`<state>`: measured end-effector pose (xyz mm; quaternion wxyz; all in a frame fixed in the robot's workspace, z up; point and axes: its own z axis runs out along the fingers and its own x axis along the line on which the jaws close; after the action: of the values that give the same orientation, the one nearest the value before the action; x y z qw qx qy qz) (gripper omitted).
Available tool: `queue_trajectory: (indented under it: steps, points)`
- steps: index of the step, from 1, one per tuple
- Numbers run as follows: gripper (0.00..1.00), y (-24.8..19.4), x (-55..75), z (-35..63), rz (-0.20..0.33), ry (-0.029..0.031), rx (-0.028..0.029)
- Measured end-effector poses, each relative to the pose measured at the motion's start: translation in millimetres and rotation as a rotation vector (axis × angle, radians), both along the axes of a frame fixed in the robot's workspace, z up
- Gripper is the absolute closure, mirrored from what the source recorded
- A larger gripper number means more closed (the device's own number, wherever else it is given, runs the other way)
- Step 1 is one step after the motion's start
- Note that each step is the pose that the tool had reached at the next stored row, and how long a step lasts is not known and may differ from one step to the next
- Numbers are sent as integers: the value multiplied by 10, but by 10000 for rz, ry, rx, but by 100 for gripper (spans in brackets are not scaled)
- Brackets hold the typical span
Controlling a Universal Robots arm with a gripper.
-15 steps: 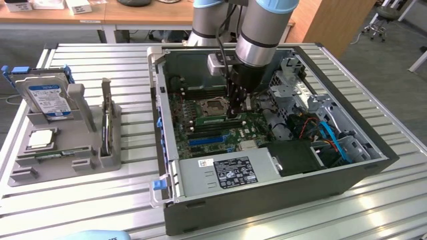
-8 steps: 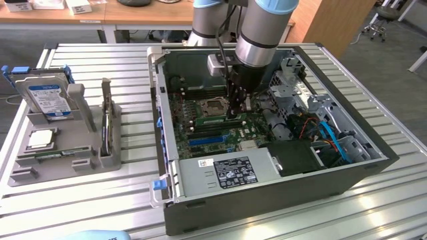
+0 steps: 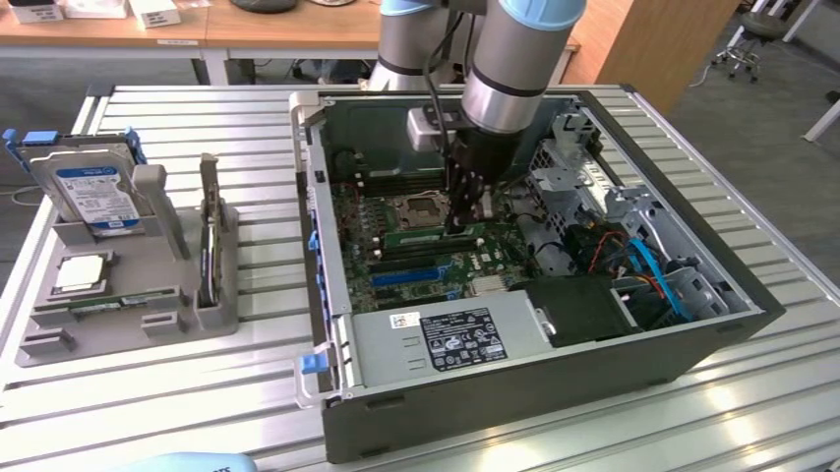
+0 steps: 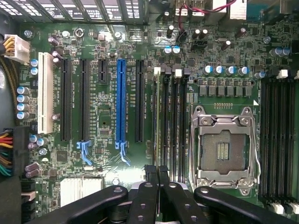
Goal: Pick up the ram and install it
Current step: 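Insert the ram into the slot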
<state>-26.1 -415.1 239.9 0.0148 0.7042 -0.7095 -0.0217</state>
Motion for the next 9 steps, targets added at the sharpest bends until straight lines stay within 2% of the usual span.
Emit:
queue_trajectory:
  steps: [9]
  points:
    - [88,13,0,-15,0,0,0]
